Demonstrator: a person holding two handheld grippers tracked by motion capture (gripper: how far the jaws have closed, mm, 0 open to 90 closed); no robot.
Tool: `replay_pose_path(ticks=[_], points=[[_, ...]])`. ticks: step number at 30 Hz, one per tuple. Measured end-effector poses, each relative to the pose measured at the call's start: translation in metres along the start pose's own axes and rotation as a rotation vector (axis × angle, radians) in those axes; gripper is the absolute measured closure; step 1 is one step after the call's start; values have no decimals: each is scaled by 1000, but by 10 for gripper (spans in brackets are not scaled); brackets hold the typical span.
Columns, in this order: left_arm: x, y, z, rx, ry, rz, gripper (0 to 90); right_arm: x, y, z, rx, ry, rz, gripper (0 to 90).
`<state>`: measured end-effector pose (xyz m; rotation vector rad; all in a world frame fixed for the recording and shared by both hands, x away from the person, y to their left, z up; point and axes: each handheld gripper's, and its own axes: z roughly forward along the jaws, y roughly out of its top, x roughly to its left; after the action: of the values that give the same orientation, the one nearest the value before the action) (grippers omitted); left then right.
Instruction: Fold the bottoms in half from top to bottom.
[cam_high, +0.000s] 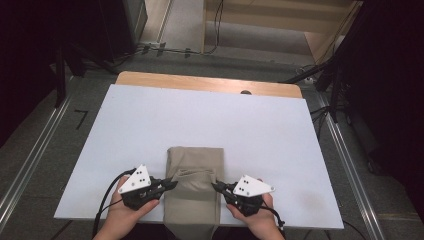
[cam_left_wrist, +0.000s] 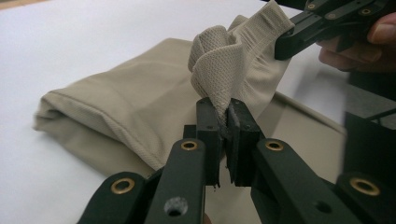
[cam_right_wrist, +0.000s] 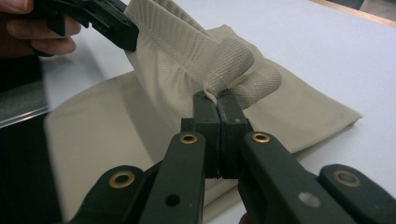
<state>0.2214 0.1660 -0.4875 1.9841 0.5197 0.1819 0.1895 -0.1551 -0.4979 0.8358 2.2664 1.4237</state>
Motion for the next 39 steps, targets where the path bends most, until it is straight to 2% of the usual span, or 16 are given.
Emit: replay_pose_path(ticks=[2,3,10,14,15,16,19,20,23,25,29,31,34,35,37,39], points=[[-8,-3,-4,8,-10,-8,862,11,-4,-7,11,1,-19,871],[-14,-6,-6,25,-6,4,861,15,-5,-9,16,-2,-27,870],[-41,-19,-18,106,-21,19,859,44,-22,-24,56,37,-25,870],[-51,-23,-21,143,-41,40,847,52,-27,-31,66,65,-15,865],[-52,-24,-21,147,-48,37,822,53,-28,-32,69,84,-17,842],[-51,-24,-22,147,-52,24,755,53,-28,-33,68,123,1,753],[-42,-22,-25,112,-10,-13,516,49,-26,-39,44,172,55,448],[-36,-20,-27,92,-1,-29,448,46,-23,-40,33,171,72,380],[-18,-13,-30,48,45,-73,421,36,-14,-44,-5,128,103,288],[-6,-9,-27,43,72,-91,463,29,-9,-44,0,72,104,278],[18,-6,-15,95,119,-123,694,8,-4,-35,19,-7,151,279],[28,-4,-4,133,156,-128,766,-2,-2,-28,47,-51,166,279],[42,0,12,168,168,-154,820,-17,1,-17,78,-94,201,279],[46,2,20,184,158,-157,824,-21,2,-13,90,-106,207,279],[50,5,30,200,150,-157,840,-29,4,-5,107,-126,203,279],[56,9,38,214,162,-146,840,-35,7,2,122,-137,204,279]])
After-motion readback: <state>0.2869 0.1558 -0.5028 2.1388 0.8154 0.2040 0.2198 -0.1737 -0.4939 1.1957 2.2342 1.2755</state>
